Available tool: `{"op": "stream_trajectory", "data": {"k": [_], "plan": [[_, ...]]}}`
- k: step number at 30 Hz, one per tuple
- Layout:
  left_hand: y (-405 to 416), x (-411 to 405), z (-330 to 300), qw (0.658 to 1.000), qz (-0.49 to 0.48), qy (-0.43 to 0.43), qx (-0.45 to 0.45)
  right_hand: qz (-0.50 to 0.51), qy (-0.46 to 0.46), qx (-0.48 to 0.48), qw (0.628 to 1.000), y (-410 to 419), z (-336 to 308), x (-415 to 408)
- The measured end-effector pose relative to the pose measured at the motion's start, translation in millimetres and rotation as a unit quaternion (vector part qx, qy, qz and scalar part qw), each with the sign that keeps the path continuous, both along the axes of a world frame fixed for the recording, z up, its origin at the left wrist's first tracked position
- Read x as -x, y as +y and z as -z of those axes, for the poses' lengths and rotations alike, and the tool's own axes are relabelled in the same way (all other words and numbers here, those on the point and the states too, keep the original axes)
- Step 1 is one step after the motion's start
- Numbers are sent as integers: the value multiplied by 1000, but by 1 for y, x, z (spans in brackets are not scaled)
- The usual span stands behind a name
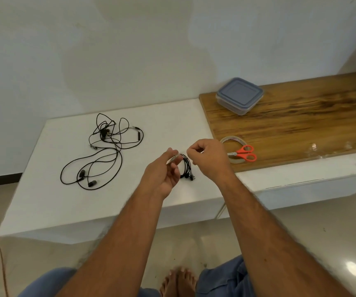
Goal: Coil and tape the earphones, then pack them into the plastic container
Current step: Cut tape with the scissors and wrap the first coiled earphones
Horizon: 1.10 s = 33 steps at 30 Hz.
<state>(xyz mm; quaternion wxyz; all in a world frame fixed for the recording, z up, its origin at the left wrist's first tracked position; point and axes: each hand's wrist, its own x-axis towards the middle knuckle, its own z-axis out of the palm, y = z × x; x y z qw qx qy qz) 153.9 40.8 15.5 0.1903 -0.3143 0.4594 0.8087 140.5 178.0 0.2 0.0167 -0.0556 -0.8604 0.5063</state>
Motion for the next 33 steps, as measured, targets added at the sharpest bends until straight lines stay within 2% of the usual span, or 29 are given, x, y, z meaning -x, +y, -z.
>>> {"op": "stream_trajectory", "data": {"k": [5, 7, 11, 13, 16, 18, 22, 25, 30, 33], "plan": [[-1, 5, 5, 999, -44, -9, 17, 18, -33, 22, 999, 7, -1, 4], [-7, 6, 10, 996, -56, -5, 71, 31, -55, 28, 998, 13, 0, 6], [-12, 4, 18, 957, 45, 87, 272, -21, -128, -24, 991, 18, 9, 8], [-7, 3, 16, 936, 116, 113, 311, -37, -126, -47, 990, 14, 12, 7], [2, 3, 11, 918, 203, 126, 317, -54, -103, -71, 991, 8, 12, 6], [6, 6, 11, 918, 222, 124, 304, -57, -97, -78, 991, 7, 12, 6], [5, 13, 12, 949, 200, 82, 230, -52, -98, -50, 993, 10, 13, 6], [1, 17, 16, 956, 179, 77, 218, -43, -109, -33, 993, 9, 12, 7], [2, 21, 23, 924, 187, 114, 315, -17, -130, -33, 991, 4, 17, 9], [5, 25, 28, 884, 215, 133, 393, 8, -136, -47, 990, -2, 21, 8]]}}
